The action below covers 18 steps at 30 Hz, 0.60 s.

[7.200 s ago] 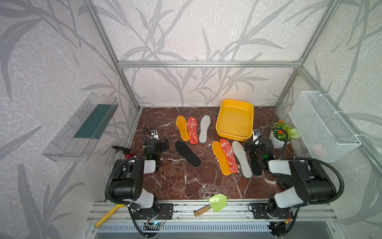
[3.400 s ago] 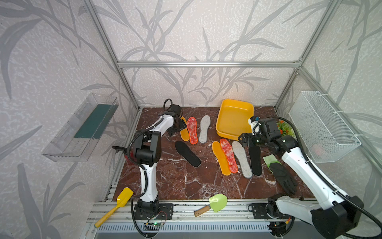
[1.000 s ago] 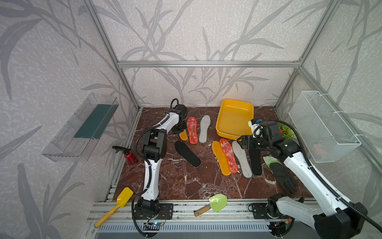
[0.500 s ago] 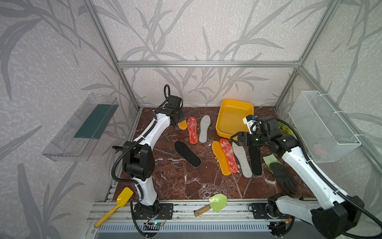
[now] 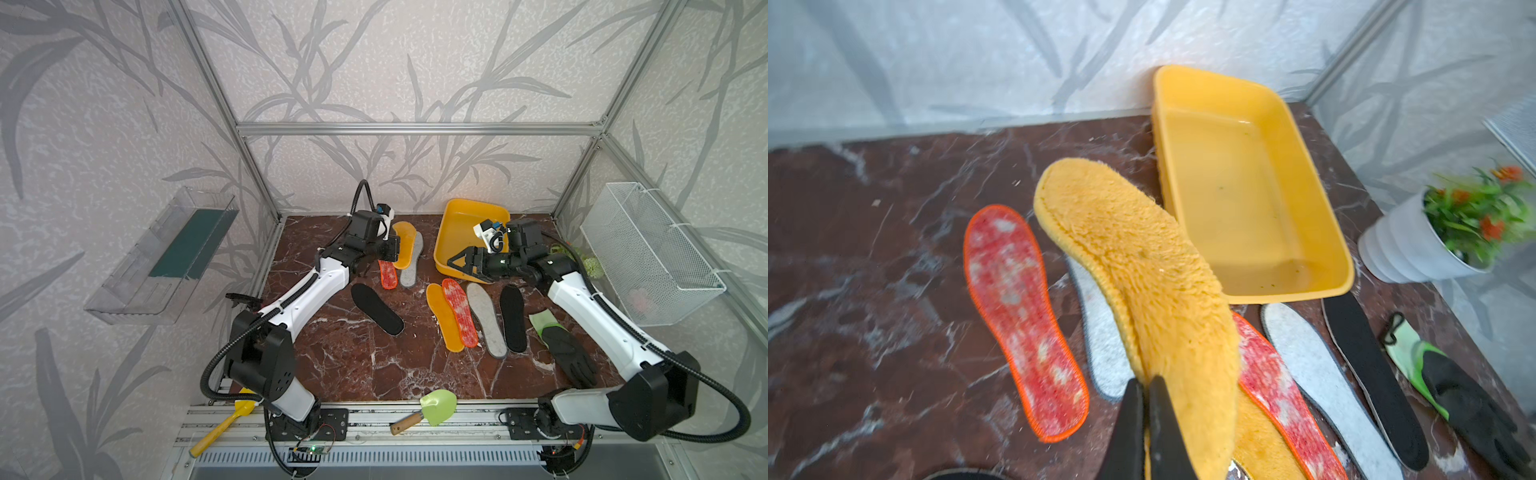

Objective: Put the insoles into the storage box
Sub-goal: Pick up the insole from the center of the board.

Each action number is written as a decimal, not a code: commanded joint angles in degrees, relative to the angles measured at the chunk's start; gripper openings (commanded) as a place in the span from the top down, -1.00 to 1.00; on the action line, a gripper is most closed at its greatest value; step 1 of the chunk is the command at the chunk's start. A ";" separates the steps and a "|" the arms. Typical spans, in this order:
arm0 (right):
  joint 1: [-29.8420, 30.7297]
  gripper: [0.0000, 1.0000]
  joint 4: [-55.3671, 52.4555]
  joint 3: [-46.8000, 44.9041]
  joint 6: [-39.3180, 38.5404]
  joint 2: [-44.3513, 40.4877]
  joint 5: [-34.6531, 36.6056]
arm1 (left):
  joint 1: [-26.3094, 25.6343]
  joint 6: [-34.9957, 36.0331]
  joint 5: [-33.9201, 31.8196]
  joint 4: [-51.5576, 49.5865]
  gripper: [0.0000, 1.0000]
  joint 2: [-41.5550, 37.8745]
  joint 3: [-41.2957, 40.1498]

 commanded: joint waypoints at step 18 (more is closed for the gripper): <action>-1.51 -0.15 22.39 0.96 18.51 7.32 -7.31 | -8.91 10.22 -1.75 21.33 1.00 -9.83 -11.69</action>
